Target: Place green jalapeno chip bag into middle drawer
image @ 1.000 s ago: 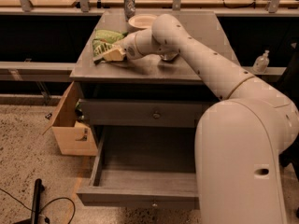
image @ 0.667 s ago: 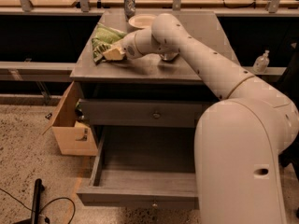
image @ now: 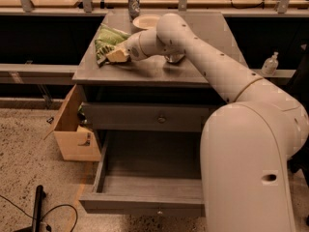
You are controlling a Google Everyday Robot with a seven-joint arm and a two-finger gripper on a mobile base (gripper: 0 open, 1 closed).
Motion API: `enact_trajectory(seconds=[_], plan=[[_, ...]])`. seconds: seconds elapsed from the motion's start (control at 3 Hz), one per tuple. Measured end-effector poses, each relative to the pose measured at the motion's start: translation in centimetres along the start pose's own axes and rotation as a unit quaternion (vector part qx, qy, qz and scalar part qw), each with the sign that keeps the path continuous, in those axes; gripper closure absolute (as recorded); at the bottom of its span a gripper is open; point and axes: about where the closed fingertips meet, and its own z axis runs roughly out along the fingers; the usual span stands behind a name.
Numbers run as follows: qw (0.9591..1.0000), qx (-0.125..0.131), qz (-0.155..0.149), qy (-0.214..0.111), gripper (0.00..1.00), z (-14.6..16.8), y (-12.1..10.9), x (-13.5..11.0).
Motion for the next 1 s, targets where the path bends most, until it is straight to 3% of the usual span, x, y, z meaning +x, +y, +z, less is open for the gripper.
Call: enact_trajectory(seconds=[0.33, 0.67, 1.0], plan=[[0.9992, 0.010, -0.036, -0.017, 1.00, -2.6, 1.4, -3.8], [0.9949, 0.042, -0.078, -0.047, 1.00, -7.7, 4.5, -9.6], [0.9937, 0.038, -0.088, -0.058, 1.00, -11.2, 9.4, -12.1]])
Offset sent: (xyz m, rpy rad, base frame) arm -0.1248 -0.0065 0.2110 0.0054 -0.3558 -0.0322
